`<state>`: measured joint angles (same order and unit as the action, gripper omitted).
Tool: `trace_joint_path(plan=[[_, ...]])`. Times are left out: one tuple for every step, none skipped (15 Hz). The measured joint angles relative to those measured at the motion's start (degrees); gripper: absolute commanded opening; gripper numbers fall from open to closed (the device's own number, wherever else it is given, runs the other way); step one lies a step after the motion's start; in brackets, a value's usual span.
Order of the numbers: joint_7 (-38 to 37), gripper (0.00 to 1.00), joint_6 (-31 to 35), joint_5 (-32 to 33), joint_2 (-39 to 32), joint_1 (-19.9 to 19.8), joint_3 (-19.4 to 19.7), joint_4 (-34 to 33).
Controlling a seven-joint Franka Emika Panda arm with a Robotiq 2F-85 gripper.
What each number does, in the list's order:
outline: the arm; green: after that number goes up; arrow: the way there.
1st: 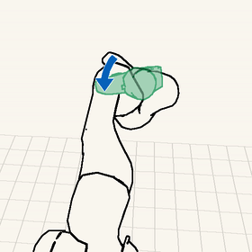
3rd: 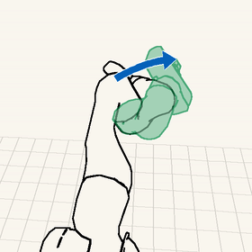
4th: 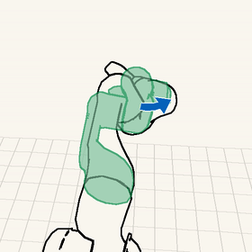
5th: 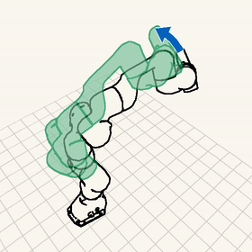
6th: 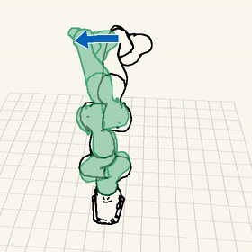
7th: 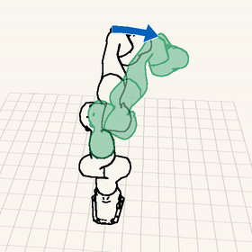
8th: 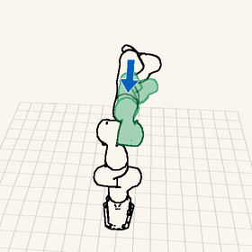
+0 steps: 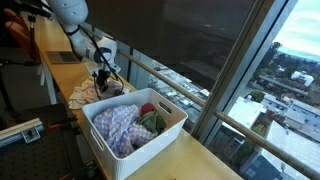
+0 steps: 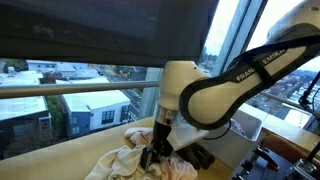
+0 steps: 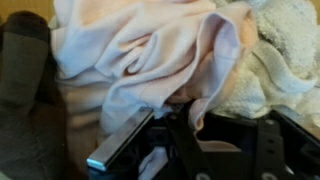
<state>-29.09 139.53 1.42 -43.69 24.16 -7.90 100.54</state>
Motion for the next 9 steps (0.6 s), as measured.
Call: trace_joint_path(plan=[[0.00, 0.00, -0.07, -0.11, 1.48, -0.23, 0.15, 0.86], [0.00, 0.00, -0.16, -0.30, 3.05, -0.52, 0.30, 1.70], [0.00, 0.00, -0.31, -0.47, 4.70, -0.86, 0.43, 2.52], [0.00, 0.00, -0.64, -0.53, 6.42, -1.23, 0.52, 3.26], [0.00, 0.00, -1.20, -0.54, 8.13, -1.58, 0.63, 3.85], [0.00, 0.00, -1.81, -0.54, 9.85, -1.87, 0.78, 4.35], [0.00, 0.00, -2.79, -0.54, 11.55, -2.11, 0.97, 4.63], [0.00, 0.00, -3.80, -0.53, 13.33, -2.30, 1.18, 4.78], [0.00, 0.00, -4.97, -0.46, 15.23, -2.47, 1.42, 4.79]])
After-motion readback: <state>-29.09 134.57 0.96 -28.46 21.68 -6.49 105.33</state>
